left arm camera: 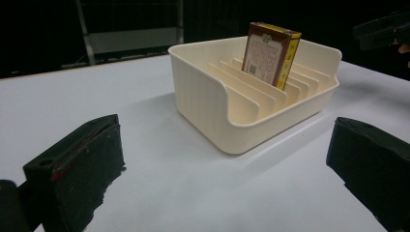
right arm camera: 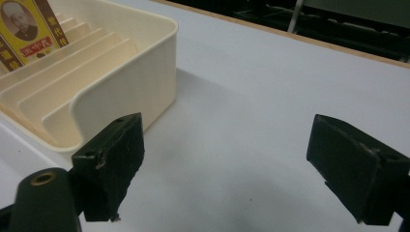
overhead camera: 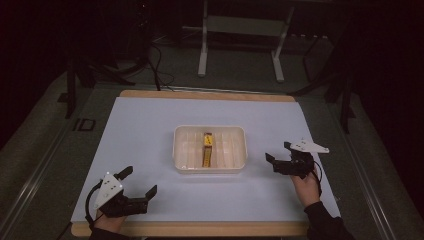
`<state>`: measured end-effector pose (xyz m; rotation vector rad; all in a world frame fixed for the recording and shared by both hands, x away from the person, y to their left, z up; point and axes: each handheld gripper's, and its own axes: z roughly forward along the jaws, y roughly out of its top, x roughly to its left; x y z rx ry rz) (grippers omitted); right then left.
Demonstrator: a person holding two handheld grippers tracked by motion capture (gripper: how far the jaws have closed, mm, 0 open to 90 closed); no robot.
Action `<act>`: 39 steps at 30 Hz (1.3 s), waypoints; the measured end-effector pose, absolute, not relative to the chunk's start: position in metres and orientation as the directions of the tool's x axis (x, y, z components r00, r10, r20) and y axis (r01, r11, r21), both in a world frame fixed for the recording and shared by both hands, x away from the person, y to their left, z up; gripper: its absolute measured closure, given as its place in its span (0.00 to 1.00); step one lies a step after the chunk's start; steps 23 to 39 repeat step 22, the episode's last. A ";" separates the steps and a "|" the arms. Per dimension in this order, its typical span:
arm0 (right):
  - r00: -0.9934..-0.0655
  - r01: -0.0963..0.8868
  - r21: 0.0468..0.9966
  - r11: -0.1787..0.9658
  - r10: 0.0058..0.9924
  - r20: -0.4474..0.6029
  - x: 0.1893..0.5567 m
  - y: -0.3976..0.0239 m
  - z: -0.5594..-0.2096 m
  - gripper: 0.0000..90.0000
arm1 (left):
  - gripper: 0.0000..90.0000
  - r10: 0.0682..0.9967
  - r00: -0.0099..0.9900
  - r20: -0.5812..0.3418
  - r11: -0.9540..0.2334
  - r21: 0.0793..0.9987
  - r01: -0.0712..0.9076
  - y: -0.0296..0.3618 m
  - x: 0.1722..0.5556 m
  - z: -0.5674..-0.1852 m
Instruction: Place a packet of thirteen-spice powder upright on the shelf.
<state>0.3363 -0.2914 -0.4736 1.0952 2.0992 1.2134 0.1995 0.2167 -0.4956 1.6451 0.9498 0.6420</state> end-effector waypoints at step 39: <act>-0.574 0.416 0.863 0.285 0.819 0.006 0.340 -0.294 -0.477 0.16 | 0.00 0.840 0.540 -0.061 -0.101 0.959 0.265 0.217 0.199 -0.495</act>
